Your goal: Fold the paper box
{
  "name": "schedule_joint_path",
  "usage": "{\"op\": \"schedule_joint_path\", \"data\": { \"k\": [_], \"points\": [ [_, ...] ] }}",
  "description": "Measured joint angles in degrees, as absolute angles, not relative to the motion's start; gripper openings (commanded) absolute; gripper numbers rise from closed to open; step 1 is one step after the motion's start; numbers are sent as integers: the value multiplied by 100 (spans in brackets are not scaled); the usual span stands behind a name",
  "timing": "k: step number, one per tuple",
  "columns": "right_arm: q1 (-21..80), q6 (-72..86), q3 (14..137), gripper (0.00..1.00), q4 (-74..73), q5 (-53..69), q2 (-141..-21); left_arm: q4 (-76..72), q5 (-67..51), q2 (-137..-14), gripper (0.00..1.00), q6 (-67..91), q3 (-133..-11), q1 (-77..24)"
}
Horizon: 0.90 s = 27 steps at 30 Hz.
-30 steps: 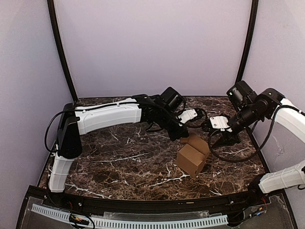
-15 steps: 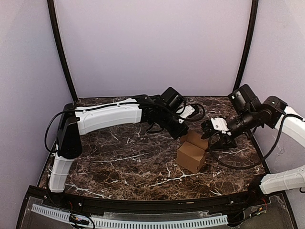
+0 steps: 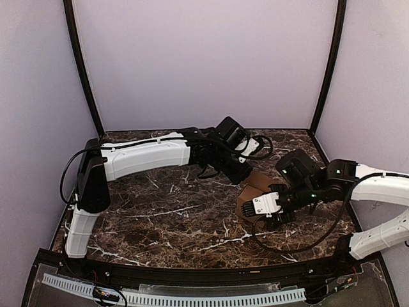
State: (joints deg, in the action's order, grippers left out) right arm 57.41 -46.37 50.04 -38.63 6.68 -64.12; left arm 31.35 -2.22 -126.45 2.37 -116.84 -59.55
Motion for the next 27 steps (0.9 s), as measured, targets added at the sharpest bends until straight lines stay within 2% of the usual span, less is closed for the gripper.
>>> {"op": "schedule_joint_path", "data": {
  "k": [7, 27],
  "points": [
    [5739, -4355, 4539, 39, -2995, -231, -6324, 3103, -141, -12645, 1, 222, -11668, -5955],
    [5411, -3859, 4327, 34, -2311, -749, -6928, 2788, -322, -12361, 1, 607, -11139, -5996]
  ]
}}
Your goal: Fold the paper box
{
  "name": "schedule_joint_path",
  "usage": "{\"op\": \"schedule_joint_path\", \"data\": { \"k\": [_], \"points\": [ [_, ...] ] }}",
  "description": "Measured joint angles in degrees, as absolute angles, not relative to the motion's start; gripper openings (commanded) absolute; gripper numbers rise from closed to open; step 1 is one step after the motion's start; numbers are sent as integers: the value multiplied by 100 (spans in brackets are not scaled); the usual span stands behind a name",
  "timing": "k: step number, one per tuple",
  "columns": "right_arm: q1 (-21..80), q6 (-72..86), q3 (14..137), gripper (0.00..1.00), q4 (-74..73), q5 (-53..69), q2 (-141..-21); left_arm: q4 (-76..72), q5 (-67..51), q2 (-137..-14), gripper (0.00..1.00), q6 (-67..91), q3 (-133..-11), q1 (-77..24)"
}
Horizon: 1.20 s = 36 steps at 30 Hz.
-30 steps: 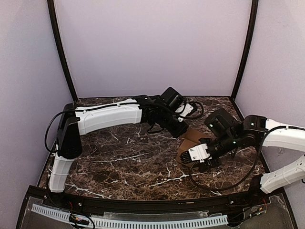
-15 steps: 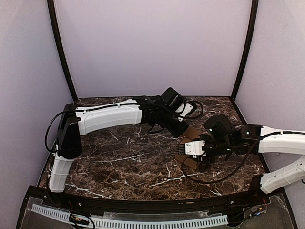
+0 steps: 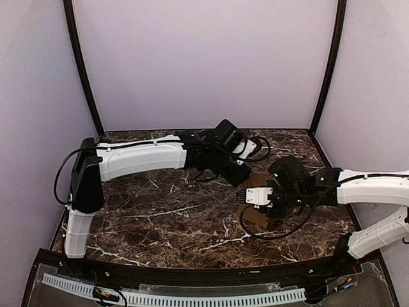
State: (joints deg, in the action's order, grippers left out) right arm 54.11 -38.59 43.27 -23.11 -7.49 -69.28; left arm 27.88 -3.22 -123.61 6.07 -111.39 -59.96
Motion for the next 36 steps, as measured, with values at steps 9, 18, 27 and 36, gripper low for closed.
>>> {"op": "schedule_joint_path", "data": {
  "k": [9, 18, 27, 36],
  "points": [
    [5293, -3695, 4327, 33, -2250, -735, -7030, 2451, -346, -12121, 1, 1000, -10667, -6025],
    [5280, -3638, 4327, 33, -2231, -683, -7052, 1828, -93, -11996, 3, 1898, -10224, -6075],
    [5280, -3645, 4327, 32, -2224, -644, -7050, 1321, 143, -11990, 6, 2794, -9996, -6149],
    [5269, -3638, 4327, 33, -2220, -620, -7050, 1328, 266, -11961, 6, 3277, -9942, -6202]
  ]
}}
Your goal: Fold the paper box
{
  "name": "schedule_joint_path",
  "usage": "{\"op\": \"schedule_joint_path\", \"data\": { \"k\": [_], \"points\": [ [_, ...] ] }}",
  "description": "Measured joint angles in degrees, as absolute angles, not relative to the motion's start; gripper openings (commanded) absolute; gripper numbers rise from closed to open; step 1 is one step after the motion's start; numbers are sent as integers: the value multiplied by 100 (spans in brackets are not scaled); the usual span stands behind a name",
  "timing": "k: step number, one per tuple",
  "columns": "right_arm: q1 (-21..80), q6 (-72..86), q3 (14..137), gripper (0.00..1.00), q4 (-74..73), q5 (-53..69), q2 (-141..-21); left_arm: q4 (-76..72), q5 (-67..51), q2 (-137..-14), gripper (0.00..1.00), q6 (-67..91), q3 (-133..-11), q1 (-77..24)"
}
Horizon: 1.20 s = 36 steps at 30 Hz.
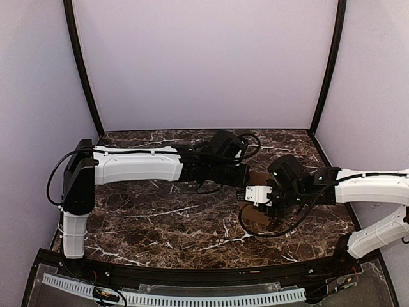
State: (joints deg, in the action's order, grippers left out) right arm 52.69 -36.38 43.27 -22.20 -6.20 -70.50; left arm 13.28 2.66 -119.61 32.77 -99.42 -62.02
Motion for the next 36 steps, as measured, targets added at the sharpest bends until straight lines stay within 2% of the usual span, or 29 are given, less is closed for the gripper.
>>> {"op": "schedule_joint_path", "data": {
  "k": [7, 26, 36],
  "points": [
    [5269, -3680, 4327, 33, -2211, -578, -7050, 1363, 434, -11876, 1, 3367, -9861, -6237],
    [5271, -3745, 4313, 32, -2180, -510, -7050, 1028, 934, -11590, 1, 3913, -9312, -6322],
    [5140, -3706, 4501, 44, -2467, -12, -6320, 775, 1184, -11419, 1, 3913, -8960, -6442]
  ]
}}
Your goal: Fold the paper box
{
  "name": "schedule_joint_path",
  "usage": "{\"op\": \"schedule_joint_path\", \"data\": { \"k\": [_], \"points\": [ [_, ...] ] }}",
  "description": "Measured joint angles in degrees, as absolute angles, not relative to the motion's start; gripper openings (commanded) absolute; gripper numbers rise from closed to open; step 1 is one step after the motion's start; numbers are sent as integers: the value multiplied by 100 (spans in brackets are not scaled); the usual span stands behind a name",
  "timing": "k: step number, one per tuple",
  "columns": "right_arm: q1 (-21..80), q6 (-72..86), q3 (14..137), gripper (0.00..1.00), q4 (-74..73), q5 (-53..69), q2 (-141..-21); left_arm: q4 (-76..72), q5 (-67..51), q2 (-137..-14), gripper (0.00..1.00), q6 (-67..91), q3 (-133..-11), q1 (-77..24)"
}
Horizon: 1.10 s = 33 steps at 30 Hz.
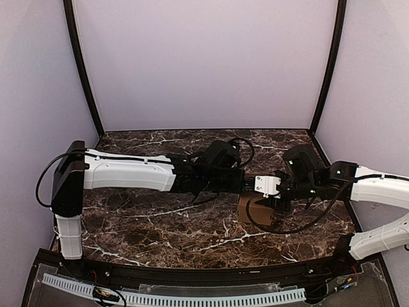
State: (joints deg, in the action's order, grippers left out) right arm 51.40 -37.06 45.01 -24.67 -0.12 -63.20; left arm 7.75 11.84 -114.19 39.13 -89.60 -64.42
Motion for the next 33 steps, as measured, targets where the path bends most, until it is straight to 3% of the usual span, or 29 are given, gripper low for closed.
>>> {"op": "schedule_joint_path", "data": {
  "k": [14, 20, 26, 33],
  "points": [
    [4088, -3769, 5741, 50, -3605, 1671, -5498, 1022, 1094, -11535, 1, 2963, -9393, -6379],
    [3441, -3385, 5610, 59, -3454, 1669, -5214, 1116, 943, -11778, 1, 1909, -10038, -6257],
    [2893, -2947, 5592, 61, -3205, 1769, -5345, 1544, 679, -12237, 1, 1109, -10958, -6084],
    [2244, -2884, 5433, 61, -3006, 2043, -5723, 1623, 349, -12245, 1, 1068, -10637, -6014]
  ]
}}
